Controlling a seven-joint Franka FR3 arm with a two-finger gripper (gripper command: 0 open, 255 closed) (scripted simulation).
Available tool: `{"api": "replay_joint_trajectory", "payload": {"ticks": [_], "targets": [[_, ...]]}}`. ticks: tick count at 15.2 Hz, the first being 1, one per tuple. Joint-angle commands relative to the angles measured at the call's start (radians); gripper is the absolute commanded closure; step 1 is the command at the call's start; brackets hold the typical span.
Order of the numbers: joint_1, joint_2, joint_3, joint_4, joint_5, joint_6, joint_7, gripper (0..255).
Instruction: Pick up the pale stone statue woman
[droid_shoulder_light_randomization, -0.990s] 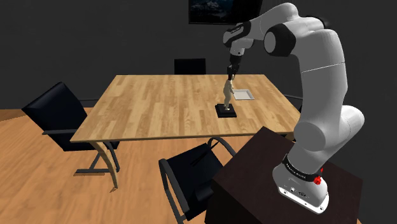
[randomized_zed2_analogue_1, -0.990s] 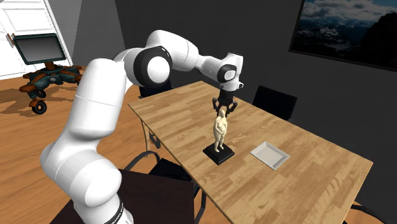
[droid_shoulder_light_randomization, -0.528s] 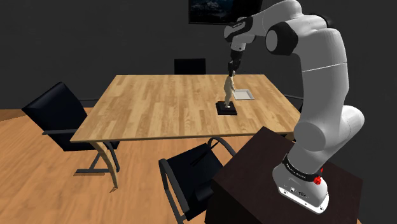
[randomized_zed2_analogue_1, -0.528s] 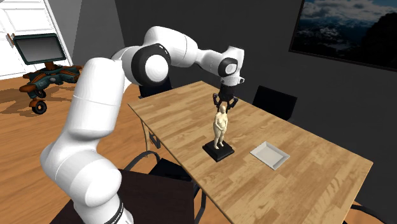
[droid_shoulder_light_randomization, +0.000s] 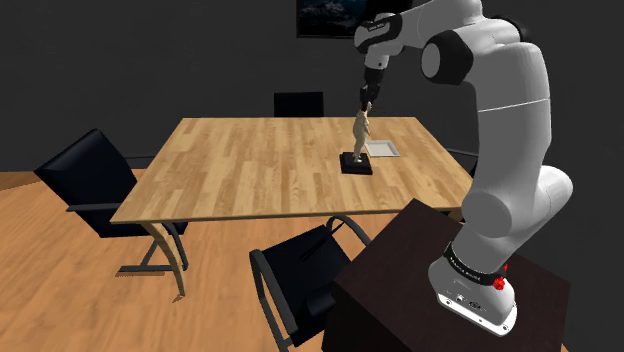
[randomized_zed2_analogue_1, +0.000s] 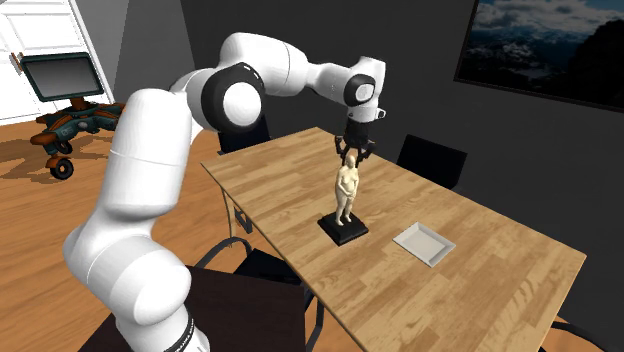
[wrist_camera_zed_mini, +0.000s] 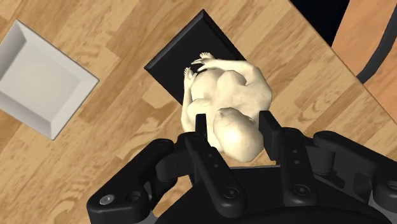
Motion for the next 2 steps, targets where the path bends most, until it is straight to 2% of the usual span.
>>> {"api": "replay_joint_trajectory", "payload": {"ticks": [1,2], "targets": [[-0.001,0.000,0.000,0.018,-0.001,-0.016,0.003,255],[-0.001,0.000,0.000,0.018,-0.001,-0.016,0.003,255]]}}
